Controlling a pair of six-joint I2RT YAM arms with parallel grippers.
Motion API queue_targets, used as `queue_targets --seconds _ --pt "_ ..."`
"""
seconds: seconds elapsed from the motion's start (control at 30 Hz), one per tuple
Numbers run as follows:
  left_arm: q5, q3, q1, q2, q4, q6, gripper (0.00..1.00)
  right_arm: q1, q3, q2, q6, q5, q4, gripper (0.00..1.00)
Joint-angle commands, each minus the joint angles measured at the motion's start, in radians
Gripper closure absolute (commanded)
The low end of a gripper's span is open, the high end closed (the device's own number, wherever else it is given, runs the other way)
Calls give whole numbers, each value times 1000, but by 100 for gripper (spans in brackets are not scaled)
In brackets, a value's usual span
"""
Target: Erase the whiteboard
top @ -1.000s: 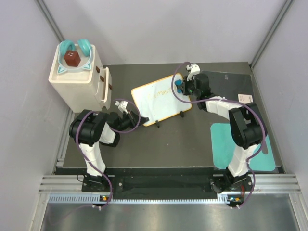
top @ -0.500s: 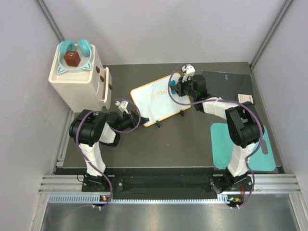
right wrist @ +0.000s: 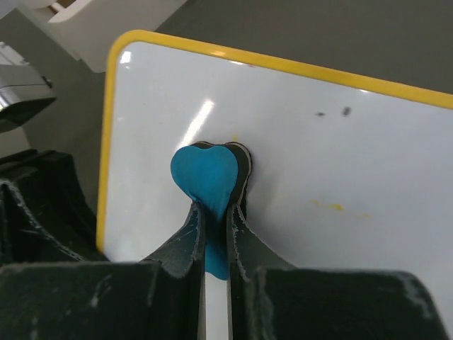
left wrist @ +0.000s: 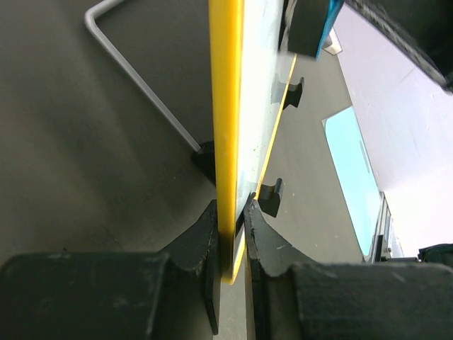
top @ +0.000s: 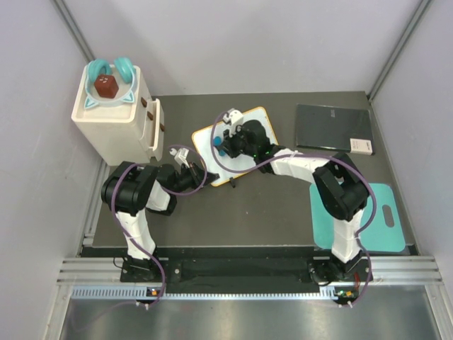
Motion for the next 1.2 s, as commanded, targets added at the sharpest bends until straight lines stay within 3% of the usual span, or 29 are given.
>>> queue_targets --seconds 0.0,0.17,0.4,0.8,1.17 --pt "-56 -27 -11 21 -213 77 100 85 77 88 -58 23 -146 100" --pt "-55 -26 -11 22 -211 78 100 105 120 114 -52 52 -157 100" --pt "-49 -29 -12 21 -208 80 100 66 141 103 -51 212 -181 100" --pt "-33 -32 -12 21 -198 80 100 -207 -52 -32 45 199 -125 100" --pt "-38 -36 -12 21 -193 78 100 -258 -173 -95 141 155 -148 100"
